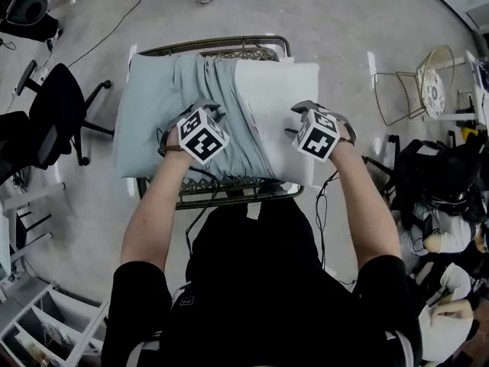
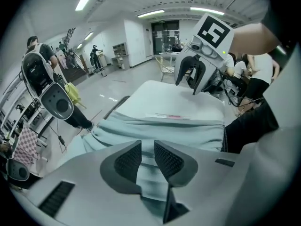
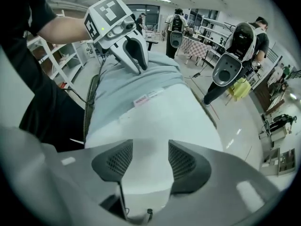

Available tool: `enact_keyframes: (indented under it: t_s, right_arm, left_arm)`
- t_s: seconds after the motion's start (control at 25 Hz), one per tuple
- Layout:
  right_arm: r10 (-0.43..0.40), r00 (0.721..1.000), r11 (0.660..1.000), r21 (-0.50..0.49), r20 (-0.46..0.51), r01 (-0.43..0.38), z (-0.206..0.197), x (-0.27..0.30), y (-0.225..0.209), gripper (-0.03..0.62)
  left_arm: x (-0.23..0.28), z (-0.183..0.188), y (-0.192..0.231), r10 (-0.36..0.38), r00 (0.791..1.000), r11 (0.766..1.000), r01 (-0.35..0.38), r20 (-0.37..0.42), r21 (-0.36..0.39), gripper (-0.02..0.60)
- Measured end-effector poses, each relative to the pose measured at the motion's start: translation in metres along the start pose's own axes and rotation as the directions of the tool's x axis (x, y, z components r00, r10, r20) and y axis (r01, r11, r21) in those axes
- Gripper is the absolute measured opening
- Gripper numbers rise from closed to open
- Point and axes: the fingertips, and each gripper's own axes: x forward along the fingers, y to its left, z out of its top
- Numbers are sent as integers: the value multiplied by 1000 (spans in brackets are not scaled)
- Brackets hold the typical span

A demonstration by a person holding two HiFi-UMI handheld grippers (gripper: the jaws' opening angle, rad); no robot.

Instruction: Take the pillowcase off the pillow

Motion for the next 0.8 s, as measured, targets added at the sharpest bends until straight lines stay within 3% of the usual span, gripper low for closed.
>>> enact_keyframes:
  t_s: [0.16, 0.36, 0.56, 0.64, 0.8]
  right_arm:
    - [39, 999, 999, 15, -1, -39, -17, 2, 51, 271]
    - [53, 999, 998, 18, 8, -53, -42, 8, 101, 285]
    - [-42, 998, 999, 21, 43, 41, -60, 6, 129, 341]
    - [-83, 996, 996, 15, 42, 82, -69, 7, 140, 341]
    - [-206, 977, 979, 2, 55, 206, -79, 32, 148, 356]
  left_arm:
    - [-3, -17, -51, -57, 998, 997, 58, 12, -47, 103]
    - [-1, -42, -110, -77, 997, 993, 76, -6, -95, 137]
    - [4, -53, -172, -128, 992, 972, 128, 16, -195, 155]
    - [12, -54, -188, -102, 994, 964, 108, 38, -245, 171]
    - [35, -56, -182, 39, 997, 943, -17, 60, -332, 199]
